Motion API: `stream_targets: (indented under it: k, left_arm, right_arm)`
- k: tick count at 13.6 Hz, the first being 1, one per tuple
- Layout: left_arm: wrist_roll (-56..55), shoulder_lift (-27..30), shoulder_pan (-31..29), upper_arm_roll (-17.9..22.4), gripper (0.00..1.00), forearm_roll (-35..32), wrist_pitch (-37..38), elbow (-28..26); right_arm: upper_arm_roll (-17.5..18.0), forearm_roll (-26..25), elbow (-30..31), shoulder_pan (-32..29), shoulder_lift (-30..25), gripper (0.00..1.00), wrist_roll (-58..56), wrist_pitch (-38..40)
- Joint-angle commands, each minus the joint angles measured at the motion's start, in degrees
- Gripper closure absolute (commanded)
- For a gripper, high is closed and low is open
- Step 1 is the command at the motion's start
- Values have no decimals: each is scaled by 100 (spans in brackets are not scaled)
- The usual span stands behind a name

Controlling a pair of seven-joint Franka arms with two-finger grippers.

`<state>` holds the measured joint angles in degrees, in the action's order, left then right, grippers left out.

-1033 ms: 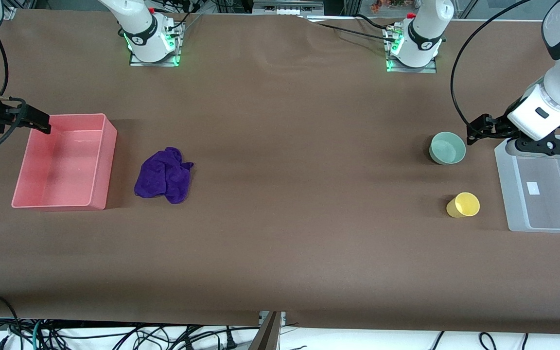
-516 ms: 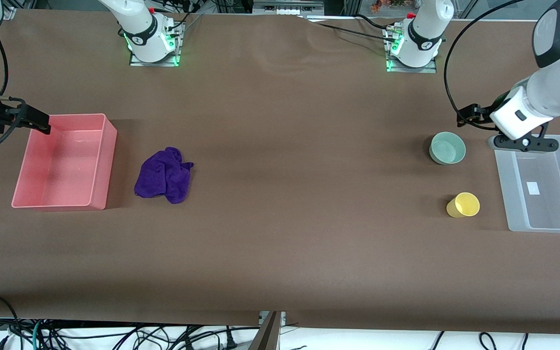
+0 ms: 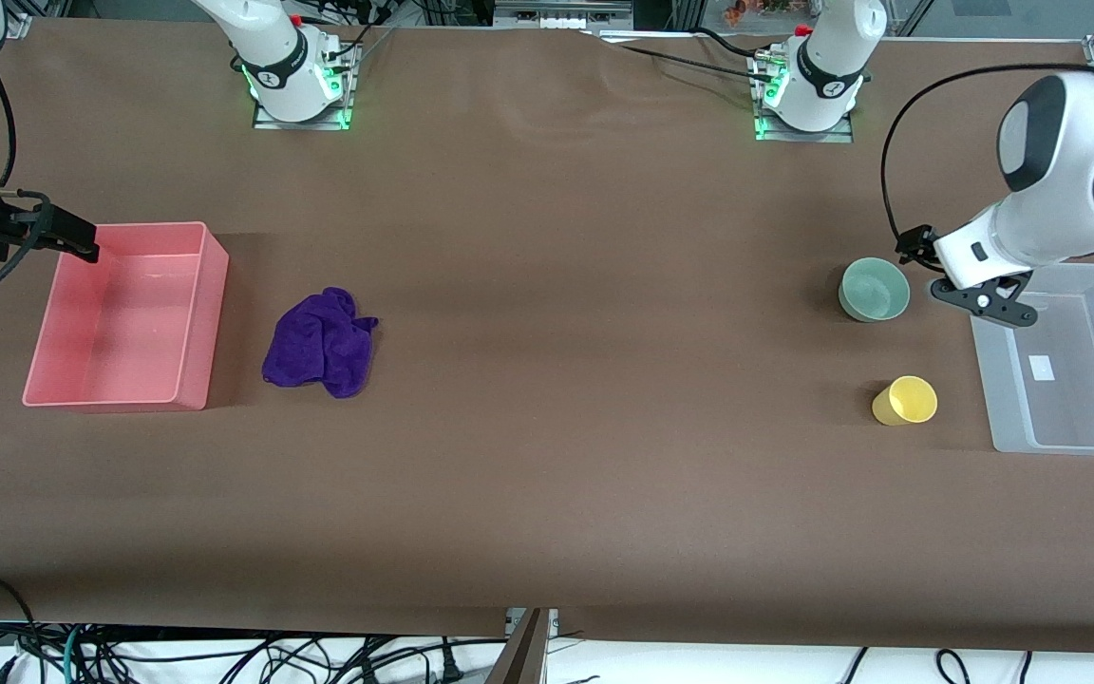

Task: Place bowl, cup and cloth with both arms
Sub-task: 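Grasp the green bowl with the left gripper while the right gripper reaches the cloth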

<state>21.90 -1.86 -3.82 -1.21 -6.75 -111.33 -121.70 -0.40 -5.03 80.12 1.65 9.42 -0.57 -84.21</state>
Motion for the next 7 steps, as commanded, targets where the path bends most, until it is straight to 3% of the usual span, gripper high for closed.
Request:
stream_targets:
  k: [1, 4, 7]
  left_arm:
    - [743, 98, -346, -28, 0, -116, -1325, -974]
    - [1569, -453, -707, -28, 1, -116, -2540, -1435]
    - [2055, -1148, -954, -37, 18, -107, -3149, -1426]
  right_arm:
    - [-4, 55, -111, -7, 217, 0, -48, 18]
    - [4, 47, -75, 19, 622, 0, -48, 1]
    - [22, -14, -49, 386, 1306, 0, 30, -104]
